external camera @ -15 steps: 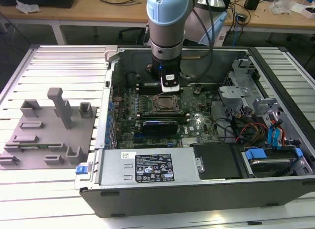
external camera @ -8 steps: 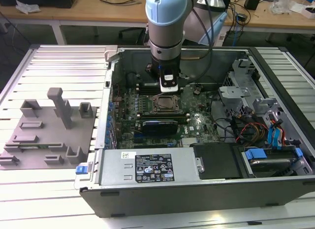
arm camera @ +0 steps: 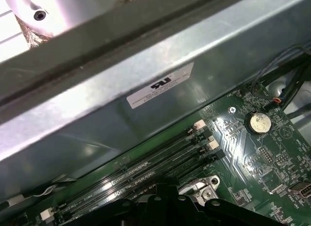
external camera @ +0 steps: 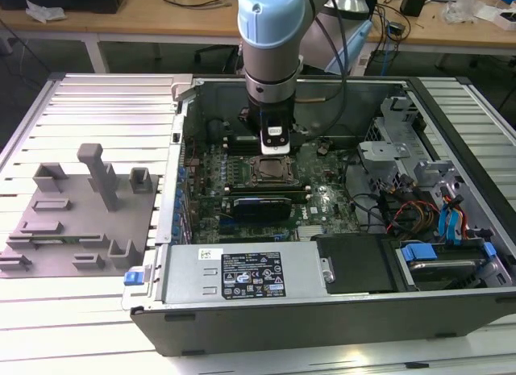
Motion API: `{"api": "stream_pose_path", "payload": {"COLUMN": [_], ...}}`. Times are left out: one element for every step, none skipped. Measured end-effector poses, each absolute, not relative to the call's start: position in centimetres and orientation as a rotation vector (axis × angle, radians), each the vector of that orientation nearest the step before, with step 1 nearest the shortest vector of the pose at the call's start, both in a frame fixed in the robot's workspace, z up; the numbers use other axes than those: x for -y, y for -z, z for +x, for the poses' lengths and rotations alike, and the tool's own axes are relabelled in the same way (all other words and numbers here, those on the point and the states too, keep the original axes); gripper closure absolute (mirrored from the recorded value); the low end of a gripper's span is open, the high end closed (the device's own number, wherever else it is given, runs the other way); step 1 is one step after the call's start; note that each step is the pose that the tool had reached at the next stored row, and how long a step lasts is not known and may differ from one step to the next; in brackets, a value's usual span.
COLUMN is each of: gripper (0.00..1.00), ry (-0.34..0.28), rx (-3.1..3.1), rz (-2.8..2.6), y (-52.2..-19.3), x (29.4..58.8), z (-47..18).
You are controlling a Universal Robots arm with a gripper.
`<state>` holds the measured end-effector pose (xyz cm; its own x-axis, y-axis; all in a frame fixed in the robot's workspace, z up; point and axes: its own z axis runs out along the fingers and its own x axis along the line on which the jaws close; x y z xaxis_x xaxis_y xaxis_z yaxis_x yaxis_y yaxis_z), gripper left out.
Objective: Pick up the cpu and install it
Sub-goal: 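Install the first cpu locking lever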
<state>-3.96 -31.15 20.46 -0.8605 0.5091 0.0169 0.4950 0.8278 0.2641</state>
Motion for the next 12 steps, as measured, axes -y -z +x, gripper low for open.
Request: {"api": "stream_pose_path", "payload": {"gripper": [0.89,0.89,0.89,0.89,0.89,0.89,0.89,0.89,0.89,0.89,0.89,0.89], "ry": [-0.403,-0.403,-0.403,-0.402,-0.402,-0.402,-0.402,-0.402,-0.402,-0.401,-0.401,-0.401], "rx": [-2.950,-2.948,-2.947,-2.945,-2.944,-2.942,-2.940,-2.938,-2.936,-2.935,-2.933,-2.931], "rz": [0.816,0.820,0.824,0.828,0.832,0.838,0.841,0.848,0.853,0.856,0.861,0.867], "y": [-20.40,-20.36,-20.33,-20.30,-20.27,-20.24,-20.22,-20.18,-20.16,-20.15,-20.14,-20.13], "x": [31.15,31.15,31.15,31.15,31.15,31.15,31.15,31.12,31.08,31.03,30.92,30.67], "z": [-3.96,-3.94,-3.92,-3.85,-3.78,-3.69,-3.63,-3.57,-3.54,-3.52,-3.51,-3.50]}}
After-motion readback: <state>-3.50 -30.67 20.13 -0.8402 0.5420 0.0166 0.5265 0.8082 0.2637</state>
